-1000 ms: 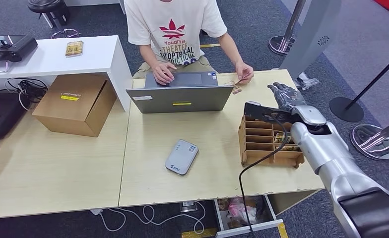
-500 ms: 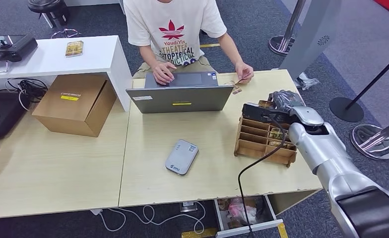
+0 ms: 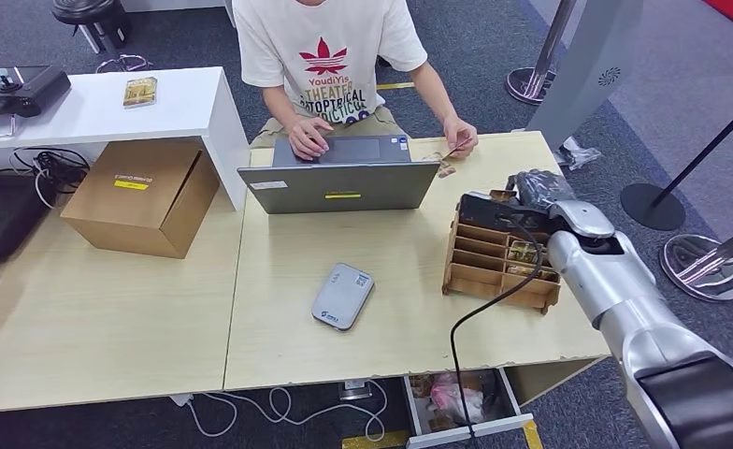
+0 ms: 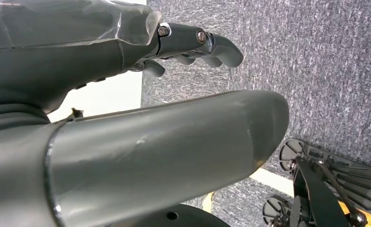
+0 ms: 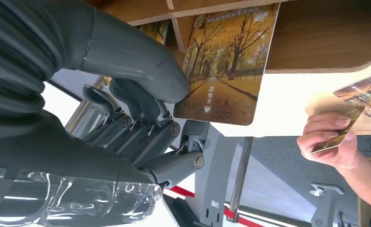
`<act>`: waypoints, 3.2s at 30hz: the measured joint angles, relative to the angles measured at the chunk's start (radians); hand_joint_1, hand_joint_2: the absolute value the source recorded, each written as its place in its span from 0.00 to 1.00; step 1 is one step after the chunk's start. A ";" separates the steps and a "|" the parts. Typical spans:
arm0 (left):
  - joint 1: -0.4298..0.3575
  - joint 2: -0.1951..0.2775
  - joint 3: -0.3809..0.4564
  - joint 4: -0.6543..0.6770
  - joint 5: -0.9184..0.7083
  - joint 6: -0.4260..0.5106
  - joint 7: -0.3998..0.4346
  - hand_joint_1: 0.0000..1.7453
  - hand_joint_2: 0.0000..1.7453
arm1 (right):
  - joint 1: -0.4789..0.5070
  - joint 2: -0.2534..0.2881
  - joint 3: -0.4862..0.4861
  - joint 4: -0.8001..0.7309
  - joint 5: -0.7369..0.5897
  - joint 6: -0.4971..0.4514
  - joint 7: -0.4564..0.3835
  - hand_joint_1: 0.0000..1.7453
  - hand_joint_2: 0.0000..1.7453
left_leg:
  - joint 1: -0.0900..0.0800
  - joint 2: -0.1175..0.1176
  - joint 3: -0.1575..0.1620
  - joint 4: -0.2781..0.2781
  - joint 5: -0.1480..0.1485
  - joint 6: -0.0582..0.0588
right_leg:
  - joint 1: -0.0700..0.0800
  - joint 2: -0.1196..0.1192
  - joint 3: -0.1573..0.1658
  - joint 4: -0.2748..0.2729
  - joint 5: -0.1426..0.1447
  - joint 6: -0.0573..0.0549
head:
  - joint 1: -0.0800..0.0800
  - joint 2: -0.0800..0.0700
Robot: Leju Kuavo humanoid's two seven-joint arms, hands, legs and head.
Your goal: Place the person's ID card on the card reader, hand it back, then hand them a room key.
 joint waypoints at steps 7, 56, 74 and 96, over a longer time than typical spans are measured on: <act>0.000 0.002 0.000 0.000 0.004 0.001 0.003 0.00 0.00 | -0.002 -0.001 -0.001 0.000 -0.001 -0.001 -0.001 1.00 1.00 | 0.000 0.000 0.000 0.000 0.000 0.000 | 0.000 0.000 0.000 0.000 0.000 0.000 | 0.000 0.000; -0.015 -0.001 -0.010 0.000 -0.023 -0.024 0.003 0.00 0.00 | -0.091 0.106 -0.081 -0.142 0.112 -0.353 0.074 1.00 1.00 | 0.000 0.000 0.000 0.000 0.000 0.000 | 0.000 0.000 0.000 0.001 0.000 0.000 | 0.000 0.000; -0.020 0.002 -0.027 0.000 -0.039 -0.018 0.016 0.00 0.00 | -0.104 0.311 -0.095 -0.101 0.107 -0.432 0.051 1.00 1.00 | 0.001 0.000 -0.001 0.000 0.000 0.000 | 0.001 0.000 0.000 0.001 0.000 0.000 | 0.000 0.000; -0.020 -0.002 -0.032 0.000 -0.021 0.003 0.042 0.00 0.00 | -0.141 0.380 -0.108 0.005 0.118 -0.435 0.042 0.00 1.00 | 0.001 0.000 -0.001 0.000 0.000 0.000 | 0.001 0.000 0.000 0.001 0.000 0.000 | 0.000 0.000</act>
